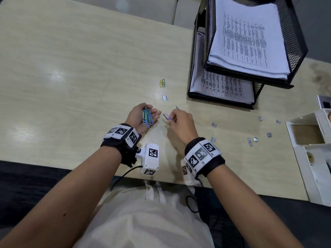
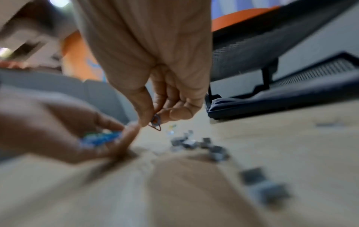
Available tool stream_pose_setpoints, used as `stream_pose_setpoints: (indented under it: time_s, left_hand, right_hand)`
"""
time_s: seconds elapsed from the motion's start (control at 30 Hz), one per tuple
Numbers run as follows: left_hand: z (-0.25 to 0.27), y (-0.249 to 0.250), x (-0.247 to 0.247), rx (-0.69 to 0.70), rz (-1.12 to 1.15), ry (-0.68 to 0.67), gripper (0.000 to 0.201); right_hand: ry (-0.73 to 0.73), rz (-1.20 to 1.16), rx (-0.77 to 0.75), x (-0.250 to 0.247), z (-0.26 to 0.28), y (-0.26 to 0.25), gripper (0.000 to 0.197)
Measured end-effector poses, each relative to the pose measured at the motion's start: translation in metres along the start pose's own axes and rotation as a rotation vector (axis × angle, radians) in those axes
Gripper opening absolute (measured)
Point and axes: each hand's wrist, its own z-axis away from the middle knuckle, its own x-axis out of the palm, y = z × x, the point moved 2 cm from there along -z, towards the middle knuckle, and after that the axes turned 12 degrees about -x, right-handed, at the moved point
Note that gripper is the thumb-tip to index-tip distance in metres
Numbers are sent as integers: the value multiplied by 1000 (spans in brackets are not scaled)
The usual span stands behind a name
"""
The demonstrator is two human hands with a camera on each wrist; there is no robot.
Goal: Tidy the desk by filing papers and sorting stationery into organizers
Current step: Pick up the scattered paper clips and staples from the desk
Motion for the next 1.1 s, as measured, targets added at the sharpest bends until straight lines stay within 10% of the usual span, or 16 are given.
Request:
stream_pose_setpoints:
  time_s: [0.17, 0.53, 0.93, 1.1]
  left_hand:
    - [-5, 3, 7, -62, -3, -81, 44]
    - [10, 48, -15, -15, -154, 100, 40]
    - [16, 34, -31, -78, -153, 145, 39]
    - [12, 6, 13, -134, -296, 70, 38]
  right_hand:
    - [64, -362, 43, -10, -28, -35, 3]
    - [76, -35, 284, -2, -141, -16, 8]
    - [-160, 298, 51, 16, -113, -18, 26]
    - [96, -91, 141, -27, -69, 12, 12]
